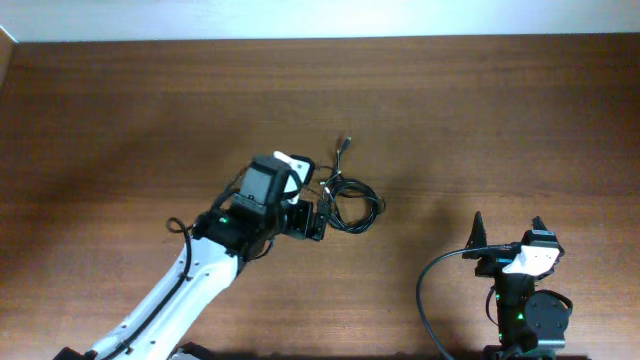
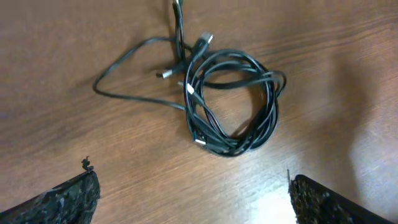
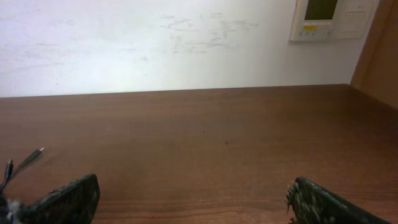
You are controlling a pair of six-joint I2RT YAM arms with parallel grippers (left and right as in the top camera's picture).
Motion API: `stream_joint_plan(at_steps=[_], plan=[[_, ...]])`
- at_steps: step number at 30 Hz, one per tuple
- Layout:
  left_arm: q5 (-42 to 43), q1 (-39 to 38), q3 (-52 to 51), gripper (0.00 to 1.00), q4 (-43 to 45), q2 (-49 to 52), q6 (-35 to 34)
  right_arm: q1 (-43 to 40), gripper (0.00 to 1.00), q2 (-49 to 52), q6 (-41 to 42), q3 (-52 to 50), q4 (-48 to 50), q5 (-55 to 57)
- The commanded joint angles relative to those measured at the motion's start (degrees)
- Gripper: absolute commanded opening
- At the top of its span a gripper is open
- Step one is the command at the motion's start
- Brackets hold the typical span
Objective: Untangle cables
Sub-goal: 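Lower the left gripper onto the cable bundle and grasp it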
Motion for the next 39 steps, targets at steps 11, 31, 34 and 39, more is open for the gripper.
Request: stream_joint_plan(at_steps=[11, 31, 34, 39], plan=[[-4.5, -3.9, 1.5, 0.92, 14.3, 9.7, -11.1, 0.6, 0.98, -0.4, 0.2, -0.4, -0.3, -0.1], [-14.0, -9.8, 1.5, 0.0, 16.3, 26.1, -28.3, 0.6, 0.98, -0.4, 0.2, -0.4, -0.3, -0.1], [-14.2, -9.8, 1.5, 0.0, 16.4, 26.1, -28.3, 0.6, 0.98, -0.4, 0.2, -0.4, -0.3, -0.1], [-14.2, -9.8, 1.5, 0.0, 16.9, 26.1, -28.3, 0.6, 0.98, -0.4, 0.2, -0.4, -0.3, -0.1]])
